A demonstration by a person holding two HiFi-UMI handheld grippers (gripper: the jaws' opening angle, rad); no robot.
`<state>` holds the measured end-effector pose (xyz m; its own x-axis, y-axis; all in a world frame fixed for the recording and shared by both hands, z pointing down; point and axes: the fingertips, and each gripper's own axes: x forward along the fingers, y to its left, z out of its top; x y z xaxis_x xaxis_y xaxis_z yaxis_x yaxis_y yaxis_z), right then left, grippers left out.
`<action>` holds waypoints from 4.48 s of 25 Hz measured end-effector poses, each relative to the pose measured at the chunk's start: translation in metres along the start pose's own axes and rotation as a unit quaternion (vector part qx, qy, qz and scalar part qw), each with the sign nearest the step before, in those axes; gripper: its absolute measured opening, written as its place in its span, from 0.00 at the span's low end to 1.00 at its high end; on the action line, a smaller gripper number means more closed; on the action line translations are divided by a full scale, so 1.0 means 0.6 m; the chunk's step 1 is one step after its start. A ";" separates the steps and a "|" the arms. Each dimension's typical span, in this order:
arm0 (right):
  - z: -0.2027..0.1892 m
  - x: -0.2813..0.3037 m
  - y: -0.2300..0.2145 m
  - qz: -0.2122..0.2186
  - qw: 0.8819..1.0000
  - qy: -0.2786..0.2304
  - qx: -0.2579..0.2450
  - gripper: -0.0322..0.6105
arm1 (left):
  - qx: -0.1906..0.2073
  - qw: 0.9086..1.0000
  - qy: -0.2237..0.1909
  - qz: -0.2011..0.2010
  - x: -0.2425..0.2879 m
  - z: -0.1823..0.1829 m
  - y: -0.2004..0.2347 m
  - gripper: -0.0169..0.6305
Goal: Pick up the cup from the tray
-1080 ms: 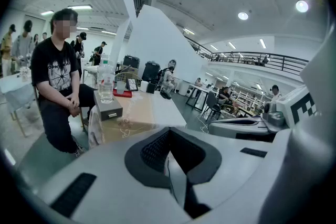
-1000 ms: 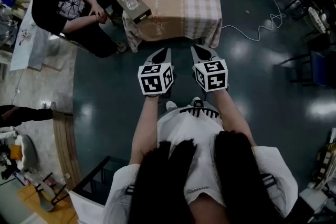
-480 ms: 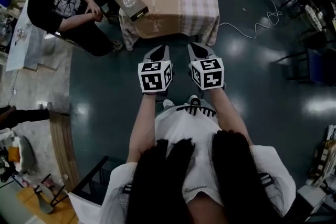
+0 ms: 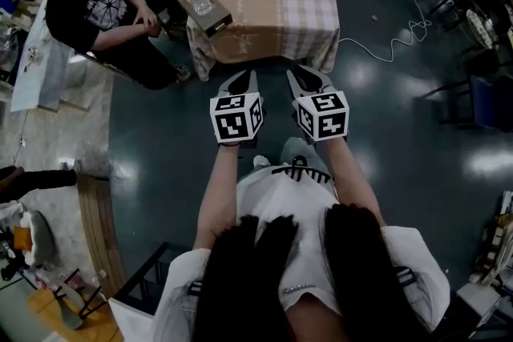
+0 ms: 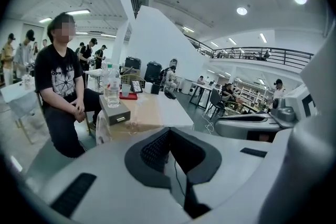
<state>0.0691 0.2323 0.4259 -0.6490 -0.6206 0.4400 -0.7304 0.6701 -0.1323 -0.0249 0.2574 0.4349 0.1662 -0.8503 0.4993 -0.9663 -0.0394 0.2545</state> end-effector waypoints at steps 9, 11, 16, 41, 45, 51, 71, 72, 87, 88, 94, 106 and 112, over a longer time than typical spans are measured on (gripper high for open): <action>0.024 0.022 -0.010 0.021 0.999 -0.030 0.003 0.48 | -0.006 1.000 0.003 0.020 0.020 0.008 0.022 0.03; 0.033 0.038 -0.014 0.031 0.999 -0.033 0.003 0.53 | -0.004 0.999 0.005 0.031 0.031 0.014 0.036 0.03; 0.060 0.081 -0.039 0.045 0.999 -0.030 0.004 0.56 | -0.013 0.999 -0.004 0.036 0.066 0.047 0.055 0.03; 0.151 0.326 -0.201 0.100 0.995 0.025 -0.017 0.57 | -0.047 0.994 0.027 0.098 0.317 0.170 0.125 0.03; 0.151 0.331 -0.216 0.116 0.993 0.024 -0.025 0.57 | -0.050 0.992 0.021 0.115 0.327 0.168 0.117 0.03; 0.176 0.356 -0.215 0.145 0.988 0.025 -0.042 0.57 | -0.062 0.988 0.011 0.140 0.328 0.187 0.125 0.03; 0.230 0.491 -0.225 0.173 0.983 0.021 -0.057 0.57 | -0.084 0.981 0.011 0.175 0.418 0.235 0.220 0.03; 0.236 0.504 -0.223 0.175 0.982 0.021 -0.060 0.58 | -0.085 0.981 0.012 0.175 0.425 0.240 0.228 0.04; 0.300 0.722 -0.165 0.203 0.975 0.023 -0.088 0.60 | -0.132 0.971 0.050 0.191 0.514 0.252 0.350 0.03; 0.297 0.737 -0.162 0.206 0.974 0.022 -0.095 0.60 | -0.138 0.969 0.055 0.195 0.521 0.246 0.357 0.03; 0.287 0.824 -0.146 0.207 0.972 0.030 -0.111 0.62 | -0.133 0.968 0.075 0.200 0.556 0.241 0.399 0.03; 0.248 0.965 -0.106 0.237 0.962 0.052 -0.128 0.66 | -0.186 0.958 0.095 0.196 0.613 0.227 0.456 0.03; 0.214 1.017 -0.108 0.233 0.959 0.069 -0.146 0.68 | -0.159 0.964 0.105 0.185 0.637 0.214 0.466 0.03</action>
<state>-0.3068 -0.2422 0.5891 -0.8415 -0.1795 0.5095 -0.2642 0.9594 -0.0984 -0.2571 -0.1460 0.5905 -0.1094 -0.6484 0.7534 -0.8630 0.4380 0.2516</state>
